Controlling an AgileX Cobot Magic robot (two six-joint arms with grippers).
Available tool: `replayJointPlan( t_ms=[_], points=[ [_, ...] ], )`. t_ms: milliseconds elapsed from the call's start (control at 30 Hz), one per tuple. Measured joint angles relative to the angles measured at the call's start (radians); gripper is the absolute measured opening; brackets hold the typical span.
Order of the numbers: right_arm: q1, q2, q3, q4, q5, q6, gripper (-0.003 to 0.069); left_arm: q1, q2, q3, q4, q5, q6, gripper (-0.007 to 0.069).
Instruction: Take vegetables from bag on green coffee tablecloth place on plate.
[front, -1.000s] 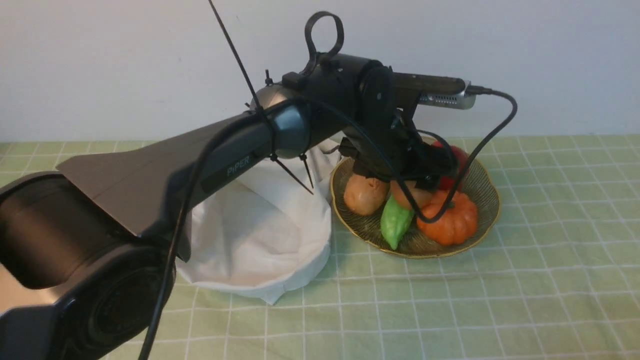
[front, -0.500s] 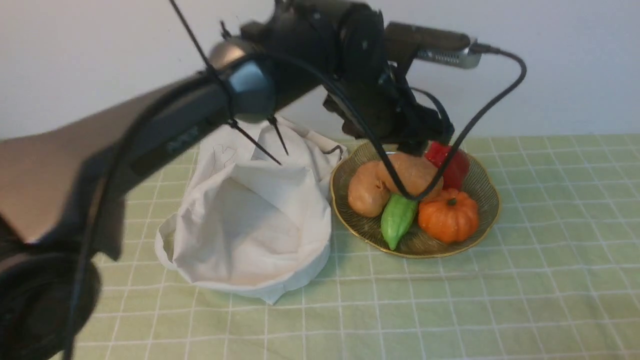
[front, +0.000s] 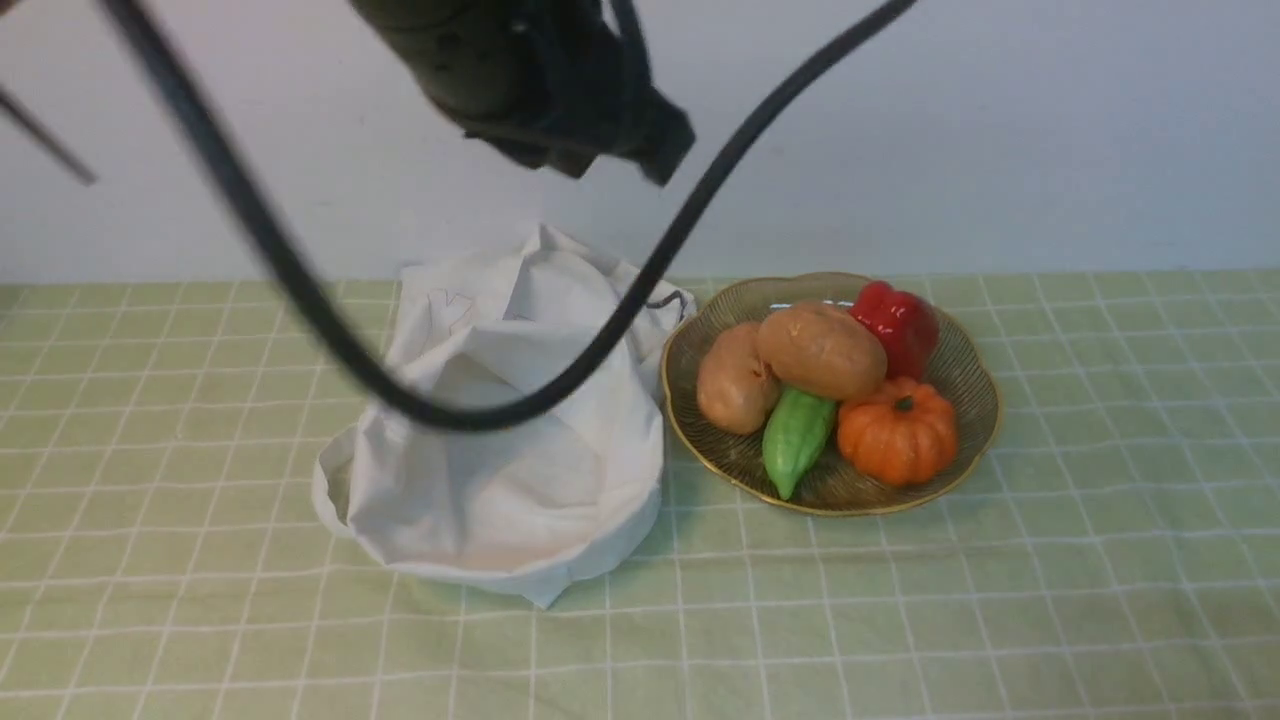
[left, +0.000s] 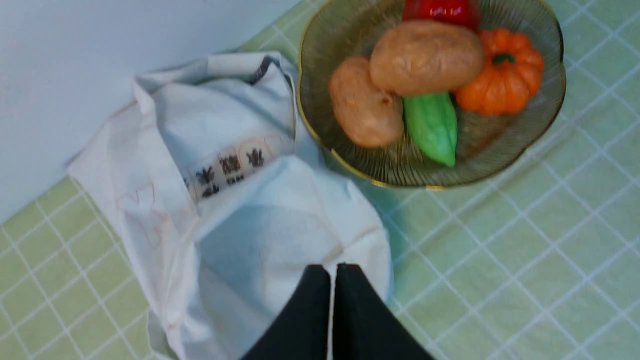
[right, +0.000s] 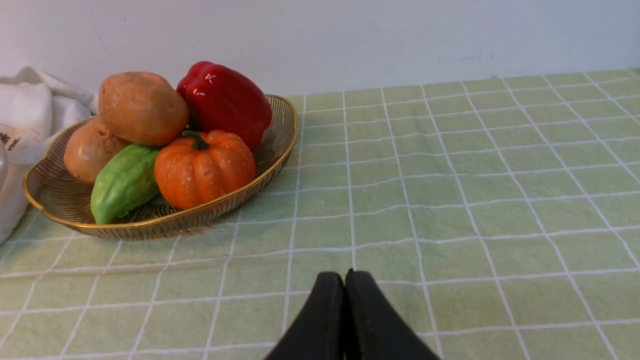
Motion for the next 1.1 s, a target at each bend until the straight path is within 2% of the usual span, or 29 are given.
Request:
replayJointPlan(
  t_ms=[67,100,133,200,333,400,433,467,500,567,600,633,700,867,1100],
  points=[
    [0.000,0.000,0.000,0.000,0.000,0.000,-0.0017,0.000,-0.088,0.134,-0.001,-0.059,-0.010,-0.0005],
    [0.000,0.000,0.000,0.000,0.000,0.000,-0.0017,0.000,-0.160,0.228,-0.005,-0.149,-0.022,-0.0005],
    [0.000,0.000,0.000,0.000,0.000,0.000,-0.0017,0.000,-0.160,0.228,-0.005,-0.149,-0.022,-0.0005],
    [0.000,0.000,0.000,0.000,0.000,0.000,-0.0017,0.000,-0.260,0.404,-0.017,-0.297,-0.042,-0.0005],
    [0.000,0.000,0.000,0.000,0.000,0.000,-0.0017,0.000,-0.511,0.867,-0.115,-0.758,-0.097,-0.0005],
    [0.000,0.000,0.000,0.000,0.000,0.000,-0.0017,0.000,-0.554,0.966,-0.151,-0.882,-0.108,-0.0005],
    [0.000,0.000,0.000,0.000,0.000,0.000,-0.0017,0.000,-0.618,1.149,-0.198,-1.071,-0.125,-0.0005],
    [0.000,0.000,0.000,0.000,0.000,0.000,-0.0017,0.000,-0.639,1.231,-0.216,-1.174,-0.129,-0.0005],
    [0.000,0.000,0.000,0.000,0.000,0.000,-0.0017,0.000,-0.642,1.246,-0.218,-1.195,-0.129,-0.0005],
    [0.000,0.000,0.000,0.000,0.000,0.000,-0.0017,0.000,-0.667,1.403,-0.239,-1.429,-0.130,-0.0005],
    [0.000,0.000,0.000,0.000,0.000,0.000,-0.0017,0.000,-0.671,1.443,-0.241,-1.520,-0.130,-0.0005],
    [0.000,0.000,0.000,0.000,0.000,0.000,-0.0017,0.000,-0.671,1.461,-0.242,-1.538,-0.130,-0.0005],
    [0.000,0.000,0.000,0.000,0.000,0.000,-0.0017,0.000,-0.671,1.555,-0.244,-1.751,-0.130,-0.0005],
    [0.000,0.000,0.000,0.000,0.000,0.000,-0.0017,0.000,-0.671,1.671,-0.244,-1.889,-0.130,-0.0005],
    [0.000,0.000,0.000,0.000,0.000,0.000,-0.0017,0.000,-0.671,1.786,-0.265,-1.902,-0.130,-0.0005]
  ],
)
